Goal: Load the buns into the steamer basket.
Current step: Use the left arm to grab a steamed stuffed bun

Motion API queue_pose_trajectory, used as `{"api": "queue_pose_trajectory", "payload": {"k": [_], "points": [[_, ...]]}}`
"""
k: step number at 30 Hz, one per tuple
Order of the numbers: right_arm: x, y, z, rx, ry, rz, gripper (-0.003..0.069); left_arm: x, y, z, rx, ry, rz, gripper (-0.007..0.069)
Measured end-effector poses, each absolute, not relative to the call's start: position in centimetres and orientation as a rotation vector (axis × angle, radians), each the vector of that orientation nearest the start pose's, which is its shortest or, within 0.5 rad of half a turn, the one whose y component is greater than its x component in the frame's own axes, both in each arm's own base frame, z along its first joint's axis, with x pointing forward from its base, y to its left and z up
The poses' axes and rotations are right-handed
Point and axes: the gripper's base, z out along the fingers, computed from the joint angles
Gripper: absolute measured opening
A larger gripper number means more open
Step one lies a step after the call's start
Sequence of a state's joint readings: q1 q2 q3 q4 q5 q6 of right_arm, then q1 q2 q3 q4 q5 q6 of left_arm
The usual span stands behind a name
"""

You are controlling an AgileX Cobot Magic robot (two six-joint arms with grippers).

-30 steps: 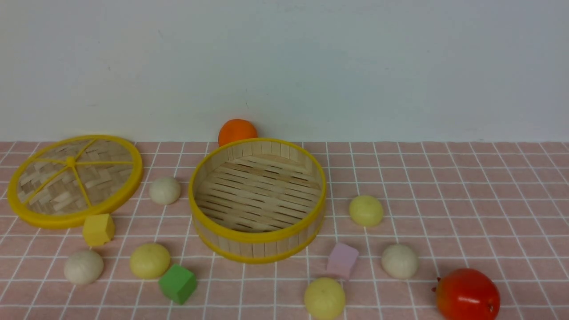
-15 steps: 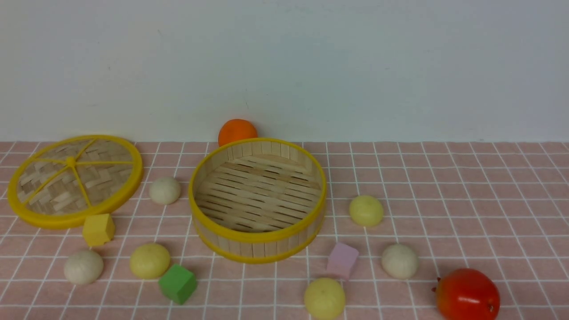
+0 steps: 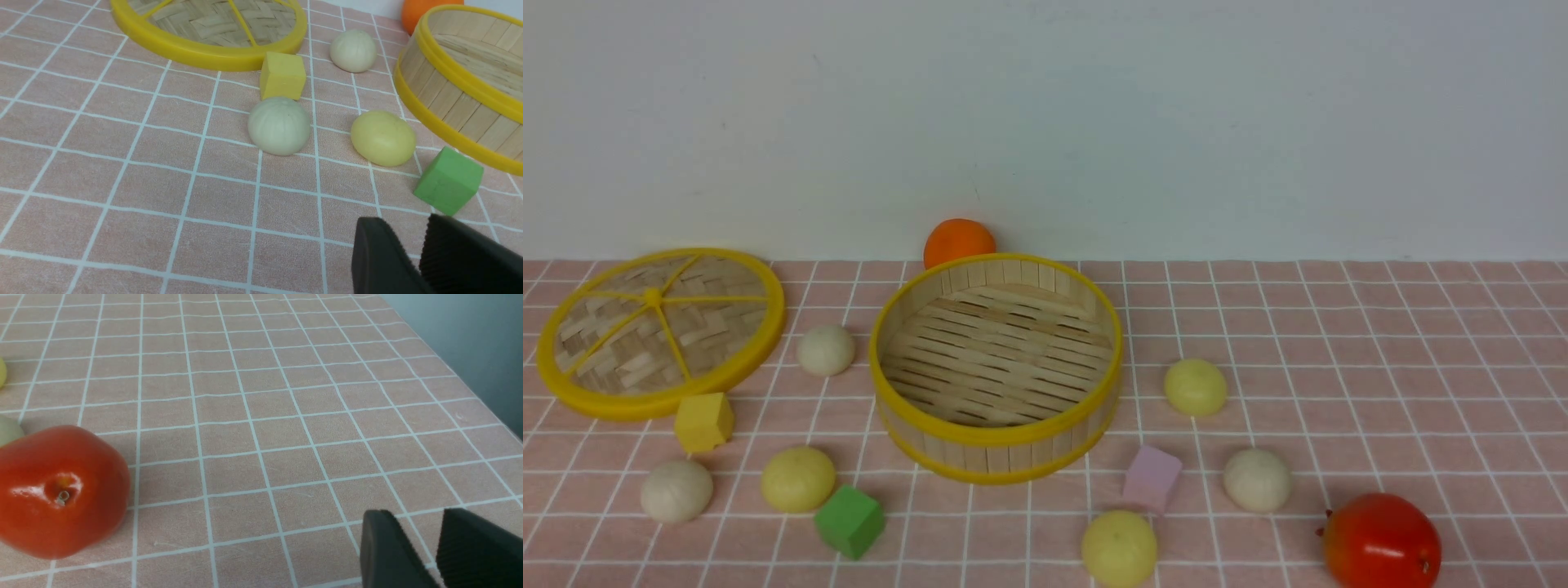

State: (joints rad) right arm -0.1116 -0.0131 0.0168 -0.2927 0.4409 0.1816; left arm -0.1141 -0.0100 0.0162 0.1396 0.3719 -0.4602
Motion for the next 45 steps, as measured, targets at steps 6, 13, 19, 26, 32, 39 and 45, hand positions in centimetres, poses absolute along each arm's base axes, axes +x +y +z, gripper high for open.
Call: {"api": "queue_pose_trajectory", "payload": {"k": [6,13,19,26,32,39,45], "points": [[4.9,-1.7,17.0,0.11,1.914,-0.25,0.0242,5.3,-0.1,17.5,-0.236,1.851,-0.261,0.0217],[4.9,-1.7,17.0,0.11,1.914,-0.25,0.0242,5.3,-0.1,17.5,-0.228,1.851,-0.249,0.0217],[4.9,-1.7,17.0,0.11,1.914,-0.25,0.0242,5.3,-0.1,17.5,-0.218,1.851,-0.235,0.0222],[4.9,-1.7,17.0,0.11,1.914,-0.25,0.0242,5.5,-0.2,17.9,-0.194,1.774,-0.252,0.0227],[4.9,-1.7,17.0,0.11,1.914,-0.25,0.0242,5.6,-0.5,19.2,-0.21,1.628,-0.349,0.0232],[4.9,-1.7,17.0,0.11,1.914,-0.25,0.0242,5.6,-0.6,20.5,-0.286,1.486,-0.489,0.0237],[4.9,-1.7,17.0,0.11,1.914,-0.25,0.0242,5.6,-0.6,20.6,-0.306,1.473,-0.515,0.0238]]}}
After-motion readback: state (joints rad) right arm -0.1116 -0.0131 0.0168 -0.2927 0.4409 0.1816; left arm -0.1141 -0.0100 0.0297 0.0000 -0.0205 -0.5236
